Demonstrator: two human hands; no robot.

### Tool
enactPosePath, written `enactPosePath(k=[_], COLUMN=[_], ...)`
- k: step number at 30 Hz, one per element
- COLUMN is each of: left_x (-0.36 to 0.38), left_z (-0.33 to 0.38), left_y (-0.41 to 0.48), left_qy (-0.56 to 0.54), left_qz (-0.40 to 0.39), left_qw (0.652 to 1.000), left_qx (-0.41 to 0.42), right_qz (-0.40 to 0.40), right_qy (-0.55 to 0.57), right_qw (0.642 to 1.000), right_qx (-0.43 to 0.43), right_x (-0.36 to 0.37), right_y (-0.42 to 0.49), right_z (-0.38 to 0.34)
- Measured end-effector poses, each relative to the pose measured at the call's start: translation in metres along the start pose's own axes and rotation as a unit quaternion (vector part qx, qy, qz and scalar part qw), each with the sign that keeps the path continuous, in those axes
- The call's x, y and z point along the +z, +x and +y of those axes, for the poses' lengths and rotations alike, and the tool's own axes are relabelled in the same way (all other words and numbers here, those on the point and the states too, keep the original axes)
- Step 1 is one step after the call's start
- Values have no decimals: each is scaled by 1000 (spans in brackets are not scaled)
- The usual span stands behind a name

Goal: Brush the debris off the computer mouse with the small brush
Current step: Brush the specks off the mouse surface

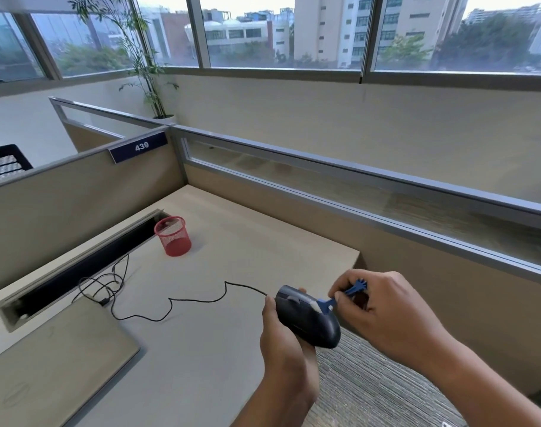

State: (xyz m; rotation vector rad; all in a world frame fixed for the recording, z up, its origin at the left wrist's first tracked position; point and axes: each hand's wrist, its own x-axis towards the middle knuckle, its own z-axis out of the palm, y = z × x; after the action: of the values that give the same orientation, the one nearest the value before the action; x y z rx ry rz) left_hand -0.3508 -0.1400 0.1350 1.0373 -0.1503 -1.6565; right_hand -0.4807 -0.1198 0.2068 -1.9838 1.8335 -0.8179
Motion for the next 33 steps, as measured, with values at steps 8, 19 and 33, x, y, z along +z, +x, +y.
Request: enactPosePath(k=[8,19,33], left_x=[1,4,1], left_z=[-6,-5,-2], left_y=[-2,1,6], left_qy=[37,38,20], left_qz=[-25,-27,4], left_qw=[999,999,1000], left_qx=[-2,-8,13], right_qz=[-16,-17,-27], right_qy=[62,100,-24], right_qw=[997,995,996], right_qx=[-48,-11,-76], right_x=[4,4,-8], right_y=[2,12,5], right_z=[-14,-12,-18])
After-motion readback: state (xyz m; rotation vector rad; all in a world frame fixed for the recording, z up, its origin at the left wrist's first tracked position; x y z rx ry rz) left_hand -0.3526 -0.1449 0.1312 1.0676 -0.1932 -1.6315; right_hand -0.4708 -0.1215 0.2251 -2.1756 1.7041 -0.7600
